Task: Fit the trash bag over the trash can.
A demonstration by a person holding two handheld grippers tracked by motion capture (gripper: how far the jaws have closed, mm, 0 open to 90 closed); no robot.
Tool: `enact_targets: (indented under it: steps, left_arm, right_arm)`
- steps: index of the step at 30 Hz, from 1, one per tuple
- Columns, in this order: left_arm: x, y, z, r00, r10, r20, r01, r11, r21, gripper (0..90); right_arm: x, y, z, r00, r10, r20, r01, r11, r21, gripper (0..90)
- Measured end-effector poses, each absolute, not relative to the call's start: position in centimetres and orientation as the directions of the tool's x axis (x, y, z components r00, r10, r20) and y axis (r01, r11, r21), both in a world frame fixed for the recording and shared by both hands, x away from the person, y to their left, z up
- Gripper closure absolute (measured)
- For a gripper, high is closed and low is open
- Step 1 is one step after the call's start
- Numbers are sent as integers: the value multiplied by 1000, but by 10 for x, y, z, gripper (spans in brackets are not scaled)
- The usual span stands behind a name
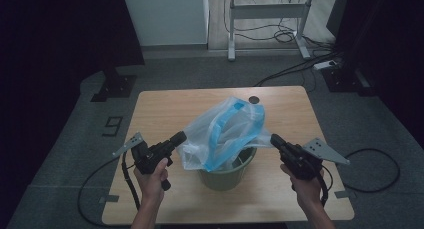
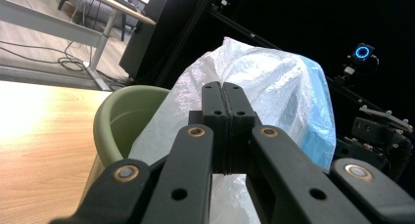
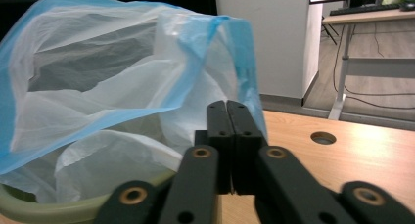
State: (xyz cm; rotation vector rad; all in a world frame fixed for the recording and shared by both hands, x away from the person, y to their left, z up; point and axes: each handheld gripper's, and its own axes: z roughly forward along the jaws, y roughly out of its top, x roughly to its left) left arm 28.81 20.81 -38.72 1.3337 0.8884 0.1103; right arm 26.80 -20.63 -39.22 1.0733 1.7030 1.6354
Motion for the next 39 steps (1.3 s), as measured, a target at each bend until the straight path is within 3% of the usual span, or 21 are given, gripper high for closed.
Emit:
enact_targets:
  steps: [12, 23, 27, 32, 33, 39]
  left_arm:
    - [286, 210, -388, 678, 544, -494, 407, 281, 869, 892]
    - [288, 212, -387, 675, 544, -498, 411, 283, 867, 892]
    - [288, 211, -387, 677, 543, -497, 412, 280, 867, 893]
    - [288, 213, -388, 672, 549, -496, 405, 287, 868, 893]
    - [288, 215, -387, 669, 555, -494, 401, 291, 869, 893]
    - [296, 225, -382, 643, 585, -494, 385, 310, 869, 895]
  right_arm:
    - [281, -184, -362, -525, 846, 90, 156, -8, 988, 575]
    - [307, -169, -358, -508, 852, 130, 213, -22, 977, 506]
    - [312, -166, -361, -507, 847, 160, 232, -45, 972, 561]
    - [313, -163, -363, -529, 835, 153, 197, -54, 979, 851]
    - [312, -163, -362, -530, 836, 145, 184, -54, 982, 877]
    - [306, -178, -362, -516, 846, 137, 148, -69, 987, 890]
